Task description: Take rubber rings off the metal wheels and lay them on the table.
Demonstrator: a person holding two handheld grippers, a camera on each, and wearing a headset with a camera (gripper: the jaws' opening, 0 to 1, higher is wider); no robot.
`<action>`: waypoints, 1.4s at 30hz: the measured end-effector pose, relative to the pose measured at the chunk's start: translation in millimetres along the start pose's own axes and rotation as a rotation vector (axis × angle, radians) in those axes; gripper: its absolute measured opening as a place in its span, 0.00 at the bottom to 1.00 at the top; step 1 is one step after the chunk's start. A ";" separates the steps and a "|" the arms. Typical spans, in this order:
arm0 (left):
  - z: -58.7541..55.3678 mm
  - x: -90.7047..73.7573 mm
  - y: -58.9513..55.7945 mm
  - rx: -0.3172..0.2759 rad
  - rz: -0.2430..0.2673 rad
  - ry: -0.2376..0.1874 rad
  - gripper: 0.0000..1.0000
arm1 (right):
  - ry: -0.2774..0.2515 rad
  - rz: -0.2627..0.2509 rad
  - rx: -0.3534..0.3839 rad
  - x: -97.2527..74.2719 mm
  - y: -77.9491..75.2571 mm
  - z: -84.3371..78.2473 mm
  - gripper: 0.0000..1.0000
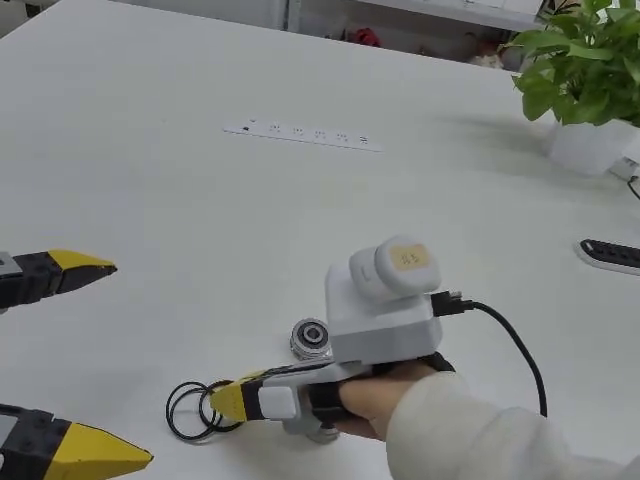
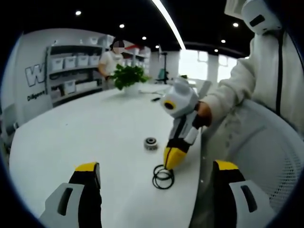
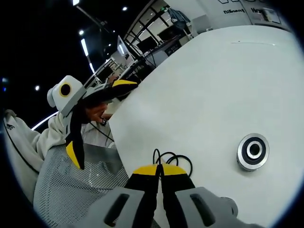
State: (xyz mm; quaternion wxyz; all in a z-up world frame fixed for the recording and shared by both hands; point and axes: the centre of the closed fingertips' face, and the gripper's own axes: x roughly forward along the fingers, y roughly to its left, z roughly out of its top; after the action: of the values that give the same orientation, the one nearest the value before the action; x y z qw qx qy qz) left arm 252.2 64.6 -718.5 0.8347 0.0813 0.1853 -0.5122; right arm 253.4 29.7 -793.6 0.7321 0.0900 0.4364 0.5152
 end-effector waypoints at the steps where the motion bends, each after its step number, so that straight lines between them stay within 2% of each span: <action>1: 0.0 0.1 0.0 0.000 0.000 0.000 1.00 | -0.001 -0.001 0.000 -0.1 -0.2 0.1 0.00; 10: -2.8 0.8 -2.0 -0.003 -0.011 0.011 1.00 | 0.014 -0.018 -0.002 0.7 -4.4 -3.4 0.00; 16: -2.5 0.9 -1.2 -0.001 -0.009 0.010 1.00 | 0.004 -0.031 0.002 0.1 -8.1 -1.4 0.00; 42: -6.4 2.8 -2.0 -0.002 -0.018 0.025 1.00 | -0.015 -0.024 0.048 -1.8 -9.2 1.4 0.00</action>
State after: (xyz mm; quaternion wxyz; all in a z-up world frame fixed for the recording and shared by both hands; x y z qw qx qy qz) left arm 250.1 63.4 -725.3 0.8277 0.0852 0.1968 -0.5185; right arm 260.5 24.5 -797.1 0.7391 0.1062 0.4445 0.4949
